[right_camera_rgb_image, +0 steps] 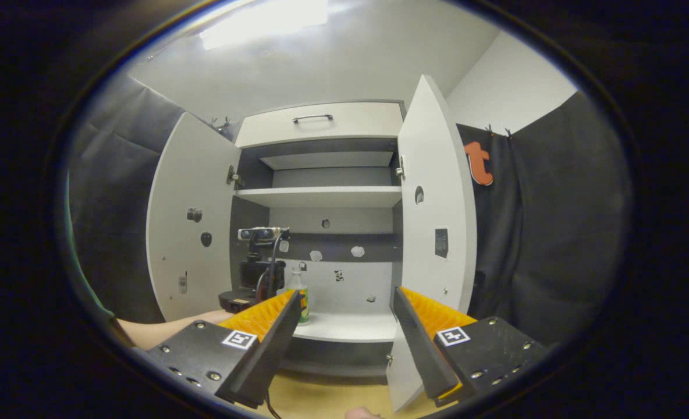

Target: Grasp the bottle in the cabinet with the left hand and place it on the coaster, then close the right door with the right hand and the left door with the left hand.

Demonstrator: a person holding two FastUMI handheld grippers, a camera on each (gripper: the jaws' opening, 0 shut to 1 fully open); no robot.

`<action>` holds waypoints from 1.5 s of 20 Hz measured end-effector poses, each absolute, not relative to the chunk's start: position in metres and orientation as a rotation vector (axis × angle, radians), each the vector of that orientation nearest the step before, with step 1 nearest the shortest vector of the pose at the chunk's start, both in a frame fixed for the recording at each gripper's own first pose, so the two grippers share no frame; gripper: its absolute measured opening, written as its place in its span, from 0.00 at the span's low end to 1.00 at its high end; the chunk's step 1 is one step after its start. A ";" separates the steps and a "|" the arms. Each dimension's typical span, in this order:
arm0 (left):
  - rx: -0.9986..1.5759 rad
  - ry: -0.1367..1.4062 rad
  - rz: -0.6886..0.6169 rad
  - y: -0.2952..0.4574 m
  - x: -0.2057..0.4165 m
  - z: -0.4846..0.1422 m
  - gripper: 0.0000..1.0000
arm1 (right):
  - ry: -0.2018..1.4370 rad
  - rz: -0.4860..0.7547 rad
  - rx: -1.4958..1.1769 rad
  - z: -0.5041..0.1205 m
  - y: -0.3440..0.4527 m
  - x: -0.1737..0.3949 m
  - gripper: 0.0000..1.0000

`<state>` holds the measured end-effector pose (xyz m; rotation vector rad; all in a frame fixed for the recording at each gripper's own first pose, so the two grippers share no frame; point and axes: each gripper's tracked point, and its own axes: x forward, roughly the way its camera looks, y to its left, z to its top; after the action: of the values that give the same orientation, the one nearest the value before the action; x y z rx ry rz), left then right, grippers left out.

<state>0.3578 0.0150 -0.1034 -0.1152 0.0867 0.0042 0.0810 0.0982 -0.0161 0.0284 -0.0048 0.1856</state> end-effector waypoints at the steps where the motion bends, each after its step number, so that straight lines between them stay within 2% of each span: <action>1: -0.106 0.085 0.003 0.016 0.366 -0.105 0.96 | -0.005 0.179 0.025 -0.017 0.098 0.082 0.96; 3: -0.084 0.080 0.027 0.021 0.382 -0.106 0.96 | -0.004 0.171 0.018 -0.019 0.099 0.083 0.94; 6: -0.087 0.091 0.032 0.022 0.398 -0.108 0.95 | -0.002 0.166 0.011 -0.024 0.098 0.084 0.96; 7: -0.073 0.092 0.034 0.023 0.399 -0.110 0.91 | 0.000 0.155 0.013 -0.026 0.096 0.084 0.94; 8: -0.065 0.093 0.029 0.023 0.402 -0.109 0.80 | 0.005 0.137 0.019 -0.029 0.091 0.082 0.96; 11: -0.094 0.096 0.004 0.016 0.385 -0.103 0.80 | 0.028 0.119 0.051 -0.034 0.085 0.071 0.94; 15: -0.040 0.057 -0.037 0.004 0.346 -0.078 0.80 | 0.019 0.122 0.049 -0.030 0.080 0.054 0.96; 16: -0.018 0.039 -0.041 0.002 0.333 -0.071 0.77 | 0.014 0.126 0.051 -0.028 0.079 0.048 0.96; 17: -0.005 0.031 -0.045 0.000 0.320 -0.066 0.80 | 0.012 0.133 0.056 -0.026 0.079 0.042 0.96; 23: -0.062 0.012 -0.053 -0.012 0.246 -0.045 0.80 | -0.016 0.142 0.070 -0.015 0.061 0.018 0.94; 24: -0.060 0.007 -0.053 -0.012 0.234 -0.043 0.80 | -0.020 0.137 0.070 -0.014 0.056 0.016 0.96; 30: -0.046 0.033 -0.036 -0.021 0.170 -0.073 0.79 | -0.035 0.139 0.067 -0.013 0.036 0.009 0.96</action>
<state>0.1701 -0.0213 -0.0725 -0.0463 0.0335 -0.0361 0.0087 0.0359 -0.0133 0.0669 -0.0347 0.1393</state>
